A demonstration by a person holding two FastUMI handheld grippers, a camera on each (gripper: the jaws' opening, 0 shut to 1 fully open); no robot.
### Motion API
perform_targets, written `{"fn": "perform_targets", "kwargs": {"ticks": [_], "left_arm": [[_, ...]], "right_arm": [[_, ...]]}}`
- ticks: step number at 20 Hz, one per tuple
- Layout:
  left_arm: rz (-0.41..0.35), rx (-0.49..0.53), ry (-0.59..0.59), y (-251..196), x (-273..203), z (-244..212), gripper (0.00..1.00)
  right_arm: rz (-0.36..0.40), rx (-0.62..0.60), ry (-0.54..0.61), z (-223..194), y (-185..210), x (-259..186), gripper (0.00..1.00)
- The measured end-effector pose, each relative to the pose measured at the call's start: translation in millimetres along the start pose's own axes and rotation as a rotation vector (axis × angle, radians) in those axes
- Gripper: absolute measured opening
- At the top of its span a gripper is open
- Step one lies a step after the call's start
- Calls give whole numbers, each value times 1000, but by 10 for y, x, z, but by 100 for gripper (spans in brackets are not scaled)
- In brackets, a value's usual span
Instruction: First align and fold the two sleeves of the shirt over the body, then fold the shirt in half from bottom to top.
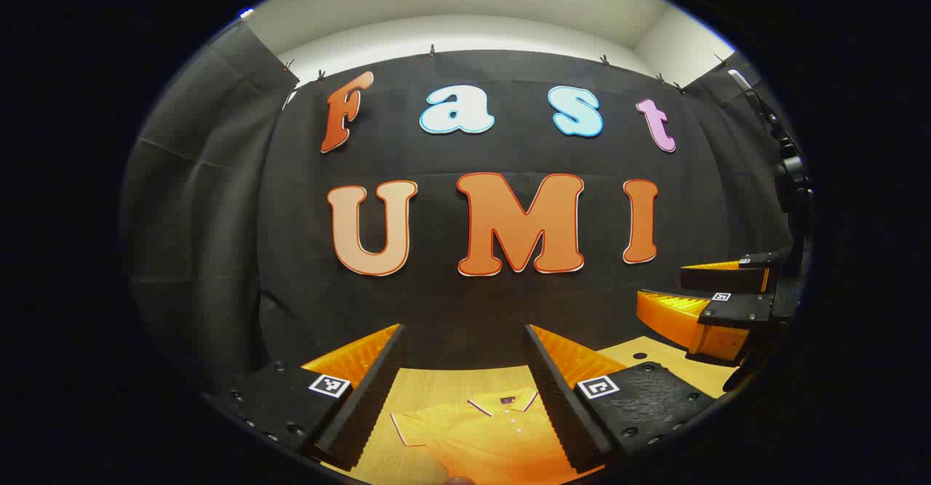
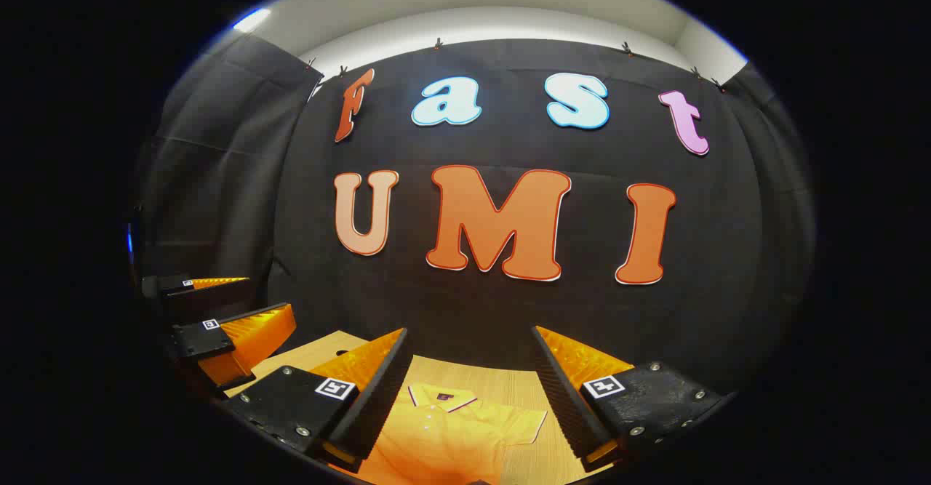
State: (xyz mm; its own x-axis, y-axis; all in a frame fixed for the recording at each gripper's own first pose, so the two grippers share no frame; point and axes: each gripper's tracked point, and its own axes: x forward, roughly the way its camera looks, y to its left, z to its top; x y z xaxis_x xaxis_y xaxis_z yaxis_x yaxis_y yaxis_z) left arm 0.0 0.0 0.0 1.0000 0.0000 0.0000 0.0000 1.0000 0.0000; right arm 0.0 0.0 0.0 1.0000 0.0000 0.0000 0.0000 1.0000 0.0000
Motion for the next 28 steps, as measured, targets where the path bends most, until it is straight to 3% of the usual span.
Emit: {"fn": "perform_targets", "kwargs": {"ticks": [4, 16, 21, 28], "left_arm": [[-2, -15, 6, -27, -30, -40, 98], [4, 21, 5, -100, -65, -92, 98], [11, 43, -9, -99, -147, -53, 97], [82, 85, -29, 63, -331, 40, 96]], "right_arm": [[1, -4, 9, -39, 15, -48, 98], [-89, 7, 78, -312, -367, -121, 98], [-169, -19, 201, -821, -792, 65, 98], [-200, 8, 353, -1481, -1218, 486, 98]]}}
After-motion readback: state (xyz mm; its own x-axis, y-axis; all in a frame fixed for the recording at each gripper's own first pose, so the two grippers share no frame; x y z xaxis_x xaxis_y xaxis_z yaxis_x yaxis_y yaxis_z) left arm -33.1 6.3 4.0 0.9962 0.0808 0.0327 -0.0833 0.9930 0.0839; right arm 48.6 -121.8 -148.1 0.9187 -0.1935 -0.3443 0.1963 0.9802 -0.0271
